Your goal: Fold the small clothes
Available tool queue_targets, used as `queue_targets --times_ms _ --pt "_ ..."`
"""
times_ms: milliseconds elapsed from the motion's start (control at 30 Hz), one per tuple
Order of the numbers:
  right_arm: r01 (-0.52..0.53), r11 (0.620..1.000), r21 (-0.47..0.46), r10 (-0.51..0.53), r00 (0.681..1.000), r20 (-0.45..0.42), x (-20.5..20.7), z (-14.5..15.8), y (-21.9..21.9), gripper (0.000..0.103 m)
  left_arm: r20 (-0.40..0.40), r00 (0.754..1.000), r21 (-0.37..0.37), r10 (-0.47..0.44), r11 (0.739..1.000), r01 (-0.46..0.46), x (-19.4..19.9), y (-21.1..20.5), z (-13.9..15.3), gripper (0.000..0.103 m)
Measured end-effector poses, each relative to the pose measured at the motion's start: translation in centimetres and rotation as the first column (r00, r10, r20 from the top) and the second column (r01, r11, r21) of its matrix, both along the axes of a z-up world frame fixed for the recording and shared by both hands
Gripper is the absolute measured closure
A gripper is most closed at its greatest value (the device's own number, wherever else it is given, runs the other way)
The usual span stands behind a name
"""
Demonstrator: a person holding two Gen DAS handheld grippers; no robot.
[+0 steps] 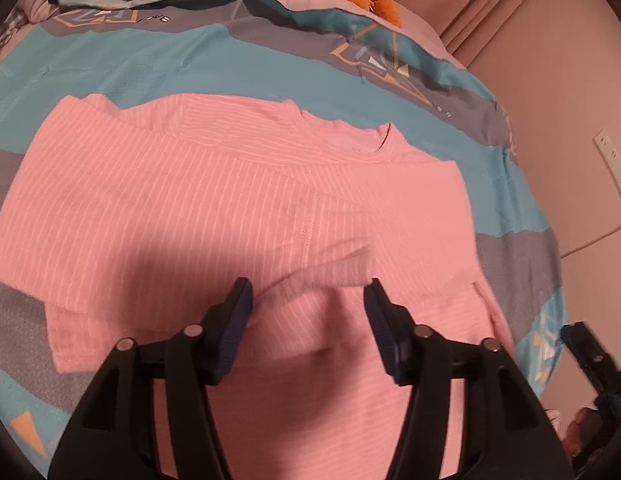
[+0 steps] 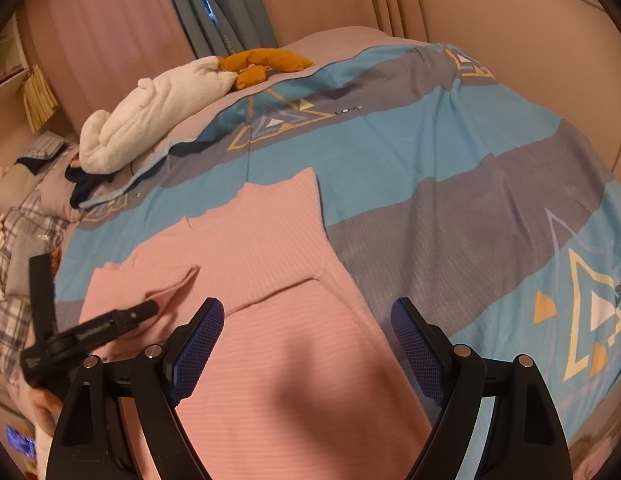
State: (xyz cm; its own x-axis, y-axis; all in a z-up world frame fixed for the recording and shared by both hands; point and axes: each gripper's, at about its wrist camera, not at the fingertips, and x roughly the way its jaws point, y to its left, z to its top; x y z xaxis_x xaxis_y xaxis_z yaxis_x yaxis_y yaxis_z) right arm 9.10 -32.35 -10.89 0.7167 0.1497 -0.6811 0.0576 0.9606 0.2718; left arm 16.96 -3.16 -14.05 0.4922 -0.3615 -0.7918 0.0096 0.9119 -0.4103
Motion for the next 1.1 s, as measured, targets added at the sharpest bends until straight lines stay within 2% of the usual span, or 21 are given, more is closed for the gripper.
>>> queue_targets --times_ms 67,167,267,367,433,467,600,700,833,900,1033,1100 --pt "-0.006 1.0 0.001 0.006 1.0 -0.002 0.1 -0.1 0.0 0.018 0.017 1.0 -0.026 0.013 1.0 -0.013 -0.5 0.9 1.1 0.032" --pt "-0.025 1.0 0.008 0.025 1.0 -0.006 0.5 -0.2 0.4 0.018 0.075 0.994 -0.038 0.075 0.997 -0.073 -1.8 3.0 3.5 0.025" --pt "-0.079 0.996 0.046 0.08 0.997 -0.012 1.3 -0.3 1.3 0.018 0.101 0.98 -0.039 0.169 0.985 -0.166 -3.3 6.1 5.2 0.022" --pt "-0.143 0.985 0.092 0.146 0.989 -0.028 2.7 -0.6 2.8 0.018 0.1 0.963 -0.011 0.25 0.968 -0.25 -4.5 8.7 5.6 0.022" --pt "-0.197 0.972 0.127 0.205 0.977 -0.05 4.1 -1.1 4.5 0.027 0.101 0.945 0.013 0.311 0.949 -0.314 -5.5 10.4 5.5 0.022" --pt "-0.216 0.966 0.141 0.226 0.972 -0.062 4.6 -1.4 5.0 0.028 0.095 0.938 0.021 0.335 0.941 -0.338 -5.9 11.3 5.4 0.023" --pt "-0.297 0.918 0.263 0.342 0.928 -0.146 7.5 -3.5 8.5 0.047 0.054 0.91 -0.001 0.412 0.911 -0.413 -7.5 14.2 4.4 0.024" --pt "-0.312 0.89 0.331 0.388 0.901 -0.195 9.2 -4.8 10.8 0.056 0.043 0.894 0.003 0.446 0.895 -0.447 -8.3 15.3 4.2 0.024" --pt "-0.305 0.872 0.383 0.417 0.872 -0.255 10.8 -6.4 12.9 0.064 0.037 0.883 0.009 0.468 0.883 -0.469 -9.1 16.1 4.1 0.025" --pt "-0.304 0.869 0.39 0.427 0.859 -0.282 11.2 -7.2 13.6 0.067 0.031 0.88 0.004 0.474 0.881 -0.474 -9.2 16.5 4.0 0.026" --pt "-0.303 0.887 0.348 0.416 0.852 -0.318 11.4 -8.0 14.3 0.089 0.03 0.876 0.006 0.482 0.876 -0.482 -9.6 16.9 4.0 0.027" --pt "-0.322 0.892 0.318 0.419 0.853 -0.311 11.3 -7.4 14.6 0.093 0.032 0.876 0.014 0.481 0.876 -0.482 -9.7 17.0 4.0 0.027"
